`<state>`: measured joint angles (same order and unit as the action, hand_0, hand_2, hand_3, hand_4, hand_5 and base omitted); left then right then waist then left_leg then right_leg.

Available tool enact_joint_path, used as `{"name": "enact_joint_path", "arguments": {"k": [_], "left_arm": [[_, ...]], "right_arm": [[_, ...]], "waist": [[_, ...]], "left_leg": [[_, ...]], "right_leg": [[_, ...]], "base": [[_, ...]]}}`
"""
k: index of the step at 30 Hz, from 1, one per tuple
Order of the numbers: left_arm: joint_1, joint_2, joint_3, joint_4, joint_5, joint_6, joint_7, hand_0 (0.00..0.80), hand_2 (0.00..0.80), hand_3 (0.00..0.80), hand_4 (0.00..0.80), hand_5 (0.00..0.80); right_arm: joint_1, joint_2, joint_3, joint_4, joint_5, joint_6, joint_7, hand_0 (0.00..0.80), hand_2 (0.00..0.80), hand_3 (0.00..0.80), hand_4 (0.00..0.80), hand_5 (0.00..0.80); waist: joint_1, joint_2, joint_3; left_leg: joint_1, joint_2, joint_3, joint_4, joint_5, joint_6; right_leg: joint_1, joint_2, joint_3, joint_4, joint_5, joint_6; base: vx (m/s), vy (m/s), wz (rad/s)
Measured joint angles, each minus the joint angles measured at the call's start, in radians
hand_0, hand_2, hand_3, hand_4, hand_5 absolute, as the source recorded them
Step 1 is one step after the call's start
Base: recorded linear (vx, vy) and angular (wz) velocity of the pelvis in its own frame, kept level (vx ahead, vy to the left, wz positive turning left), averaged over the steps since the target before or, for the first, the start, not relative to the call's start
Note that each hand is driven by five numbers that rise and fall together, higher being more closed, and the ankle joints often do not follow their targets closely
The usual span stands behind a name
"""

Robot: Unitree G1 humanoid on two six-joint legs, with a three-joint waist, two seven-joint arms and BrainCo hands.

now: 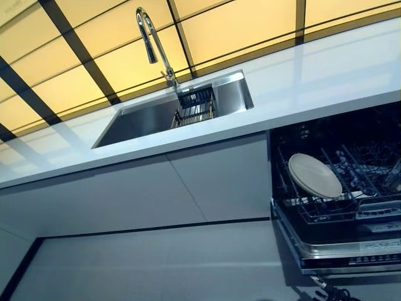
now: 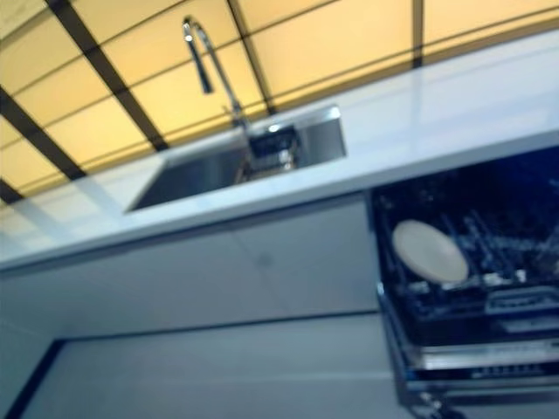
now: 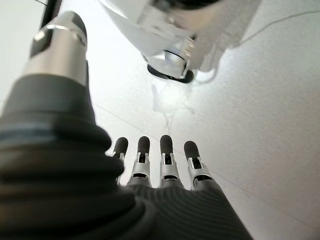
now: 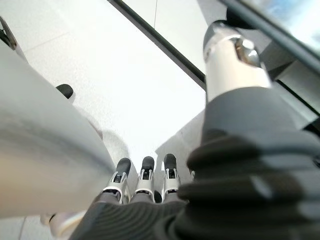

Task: Take plates into dishwasher

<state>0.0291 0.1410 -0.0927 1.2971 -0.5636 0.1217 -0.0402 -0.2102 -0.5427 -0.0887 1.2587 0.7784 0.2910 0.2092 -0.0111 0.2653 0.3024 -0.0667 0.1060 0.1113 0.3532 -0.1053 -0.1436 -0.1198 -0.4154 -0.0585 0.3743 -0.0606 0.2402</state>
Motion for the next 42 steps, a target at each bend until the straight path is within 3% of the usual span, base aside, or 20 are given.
{"name": "enact_joint_path", "arguments": {"k": [8, 14, 20, 26, 32, 33, 34, 39, 40, 42], "left_arm": [[0.03, -0.029, -0.011, 0.009, 0.001, 0.0, -0.011, 0.0, 0.0, 0.0, 0.0, 0.0], [0.048, -0.037, -0.013, 0.008, 0.002, 0.004, -0.012, 0.0, 0.0, 0.0, 0.0, 0.0], [0.059, -0.036, -0.013, -0.003, 0.004, 0.017, -0.011, 0.0, 0.0, 0.0, 0.0, 0.0], [0.079, -0.031, -0.01, -0.026, 0.006, 0.035, -0.011, 0.0, 0.0, 0.0, 0.0, 0.0], [0.088, -0.021, -0.007, -0.041, 0.039, 0.049, -0.01, 0.0, 0.0, 0.0, 0.0, 0.0], [0.088, -0.007, -0.007, -0.044, 0.04, 0.05, -0.01, 0.0, 0.0, 0.0, 0.0, 0.0], [0.087, 0.015, -0.006, -0.06, 0.04, 0.051, -0.009, 0.0, 0.0, 0.0, 0.0, 0.0], [0.094, 0.028, -0.003, -0.063, 0.04, 0.07, -0.007, 0.0, 0.0, 0.0, 0.0, 0.0], [0.096, 0.037, -0.003, -0.07, 0.04, 0.069, -0.008, 0.0, 0.0, 0.0, 0.0, 0.0], [0.103, 0.071, -0.002, -0.072, 0.04, 0.071, -0.008, 0.0, 0.0, 0.0, 0.0, 0.0]], "right_arm": [[-0.009, -0.022, 0.052, -0.07, 0.001, 0.063, -0.032, 0.0, 0.0, 0.0, 0.0, 0.0], [-0.009, -0.021, 0.09, -0.112, 0.016, 0.066, -0.068, 0.0, 0.0, 0.0, 0.0, 0.0], [-0.008, -0.019, 0.101, -0.177, 0.042, 0.057, -0.124, 0.0, 0.0, 0.0, 0.0, 0.0], [-0.002, 0.007, 0.101, -0.254, 0.1, 0.06, -0.17, 0.0, 0.0, 0.0, 0.0, 0.0], [0.023, 0.018, 0.101, -0.303, 0.098, 0.032, -0.222, 0.0, 0.0, 0.0, 0.0, 0.0], [0.022, 0.026, 0.101, -0.319, 0.095, 0.029, -0.234, 0.0, 0.0, 0.0, 0.0, 0.0], [0.023, 0.036, 0.102, -0.338, 0.082, 0.029, -0.241, 0.0, 0.0, 0.0, 0.0, 0.0], [0.022, 0.015, 0.103, -0.424, 0.036, 0.021, -0.262, 0.0, 0.0, 0.0, 0.0, 0.0], [0.022, 0.015, 0.102, -0.433, 0.035, 0.019, -0.264, 0.0, 0.0, 0.0, 0.0, 0.0], [0.017, 0.012, 0.103, -0.457, 0.03, 0.015, -0.263, 0.0, 0.0, 0.0, 0.0, 0.0]], "waist": [[-0.004, 0.015, 0.007], [-0.003, 0.013, 0.009], [-0.003, -0.006, 0.023], [-0.004, -0.022, 0.035], [-0.003, -0.024, 0.037], [0.002, -0.023, 0.036], [0.002, -0.053, 0.052], [0.004, -0.046, 0.045], [0.005, -0.051, 0.043], [0.012, -0.085, 0.04]], "left_leg": [[0.026, -0.002, -0.003, 0.006, 0.0, -0.001], [0.036, 0.003, -0.004, -0.011, 0.0, -0.001], [0.04, 0.011, -0.005, -0.026, 0.002, 0.001], [0.06, 0.043, -0.005, -0.041, 0.004, -0.002], [0.11, 0.057, -0.004, -0.1, 0.006, -0.001], [0.107, 0.07, -0.002, -0.101, 0.01, -0.007], [0.11, 0.068, -0.001, -0.097, 0.021, -0.026], [0.116, 0.062, -0.001, -0.048, 0.043, -0.014], [0.114, 0.063, 0.004, -0.048, 0.044, -0.013], [0.126, 0.066, 0.023, -0.047, 0.049, -0.017]], "right_leg": [[-0.006, -0.008, 0.017, 0.058, -0.014, 0.003], [-0.017, -0.006, 0.015, 0.078, -0.018, -0.003], [-0.009, -0.001, 0.0, 0.075, -0.011, -0.013], [0.017, 0.022, -0.019, 0.064, -0.005, -0.027], [0.088, 0.034, -0.064, -0.006, 0.001, -0.031], [0.085, 0.046, -0.062, 0.046, -0.013, -0.059], [0.074, 0.043, -0.062, 0.086, -0.05, -0.054], [0.111, 0.055, -0.079, 0.043, -0.036, -0.051], [0.111, 0.057, -0.079, 0.065, -0.051, -0.078], [0.105, 0.057, -0.073, 0.092, -0.077, -0.059]], "base": [[0.084, 0.068, -0.08], [0.004, -0.017, -0.02], [0.034, -0.037, 0.04], [0.076, -0.064, 0.01], [0.083, -0.05, 0.05], [0.075, -0.06, 0.15], [0.05, -0.059, 0.19], [0.068, -0.065, 0.02], [0.08, -0.066, 0.18], [0.077, -0.067, 0.05]]}}
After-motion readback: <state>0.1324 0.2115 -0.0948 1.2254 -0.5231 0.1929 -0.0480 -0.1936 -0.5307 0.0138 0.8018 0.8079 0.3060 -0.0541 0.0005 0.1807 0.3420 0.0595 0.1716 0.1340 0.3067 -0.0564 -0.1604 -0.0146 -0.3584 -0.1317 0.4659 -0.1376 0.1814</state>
